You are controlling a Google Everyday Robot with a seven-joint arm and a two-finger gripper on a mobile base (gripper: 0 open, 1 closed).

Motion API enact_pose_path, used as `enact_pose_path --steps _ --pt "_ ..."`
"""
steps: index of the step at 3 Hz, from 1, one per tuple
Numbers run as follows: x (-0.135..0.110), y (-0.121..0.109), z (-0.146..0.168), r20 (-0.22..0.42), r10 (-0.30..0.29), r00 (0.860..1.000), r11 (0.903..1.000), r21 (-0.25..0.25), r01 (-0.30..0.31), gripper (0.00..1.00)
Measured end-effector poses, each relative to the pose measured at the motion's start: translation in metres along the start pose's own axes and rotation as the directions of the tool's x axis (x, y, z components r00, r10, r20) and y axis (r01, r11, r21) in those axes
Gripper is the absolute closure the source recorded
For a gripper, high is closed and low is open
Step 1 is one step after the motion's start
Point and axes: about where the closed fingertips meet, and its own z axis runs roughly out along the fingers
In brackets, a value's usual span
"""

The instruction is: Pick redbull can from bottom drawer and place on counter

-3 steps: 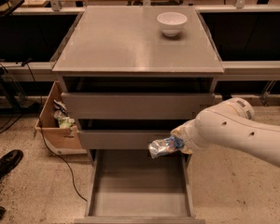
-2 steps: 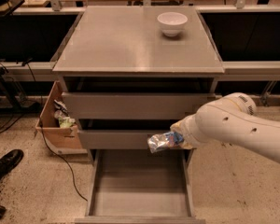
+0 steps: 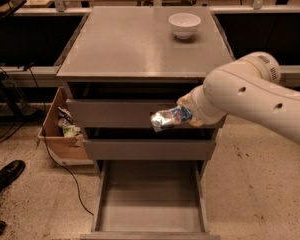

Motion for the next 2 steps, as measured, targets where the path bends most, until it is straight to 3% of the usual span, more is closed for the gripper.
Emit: enact_pose_path --steps 1,2 --pt "0.013 -0.045 -0.042 -0.034 -0.018 0.999 0.999 0.041 0.019 1.0" --pt "0.025 -0.094 -0.066 -0.014 -0.043 0.999 0.9971 0.062 0.044 1.0"
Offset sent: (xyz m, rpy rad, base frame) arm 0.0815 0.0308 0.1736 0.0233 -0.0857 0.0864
